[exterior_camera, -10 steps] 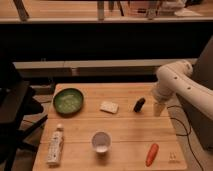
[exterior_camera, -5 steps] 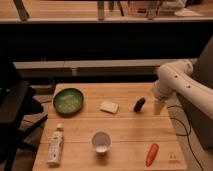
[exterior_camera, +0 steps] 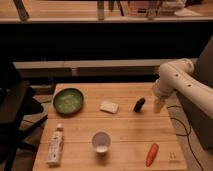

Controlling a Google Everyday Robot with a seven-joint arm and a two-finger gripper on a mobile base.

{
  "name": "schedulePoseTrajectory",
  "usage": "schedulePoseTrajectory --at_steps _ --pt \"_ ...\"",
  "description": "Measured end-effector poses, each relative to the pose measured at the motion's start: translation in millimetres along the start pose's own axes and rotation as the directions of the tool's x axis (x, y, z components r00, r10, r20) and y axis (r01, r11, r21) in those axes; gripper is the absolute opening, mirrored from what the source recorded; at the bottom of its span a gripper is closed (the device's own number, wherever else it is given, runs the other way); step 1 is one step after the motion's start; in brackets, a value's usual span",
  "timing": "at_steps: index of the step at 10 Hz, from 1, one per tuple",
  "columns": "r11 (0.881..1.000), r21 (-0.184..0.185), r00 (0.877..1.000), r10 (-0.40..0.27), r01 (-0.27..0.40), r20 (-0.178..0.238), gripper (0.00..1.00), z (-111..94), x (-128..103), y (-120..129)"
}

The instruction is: Knock the eraser over

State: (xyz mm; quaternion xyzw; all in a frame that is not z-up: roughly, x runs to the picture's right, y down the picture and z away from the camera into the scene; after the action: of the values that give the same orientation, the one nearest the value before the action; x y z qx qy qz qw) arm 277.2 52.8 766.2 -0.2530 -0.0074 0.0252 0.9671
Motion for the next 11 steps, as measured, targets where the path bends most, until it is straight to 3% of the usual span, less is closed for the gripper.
schedulePoseTrajectory --at_steps 4,6,10,11 --pt "1.000 0.012 1.000 0.005 -0.005 0.007 0.79 1 5 -9" --pt "1.000 0.015 1.000 0.007 -0.008 0.010 0.66 3 7 -11" --pt "1.000 0.023 1.000 0.011 -0.012 0.017 0.59 4 11 -18" --pt "1.000 0.025 1.000 0.009 -0.010 0.020 0.53 5 12 -20"
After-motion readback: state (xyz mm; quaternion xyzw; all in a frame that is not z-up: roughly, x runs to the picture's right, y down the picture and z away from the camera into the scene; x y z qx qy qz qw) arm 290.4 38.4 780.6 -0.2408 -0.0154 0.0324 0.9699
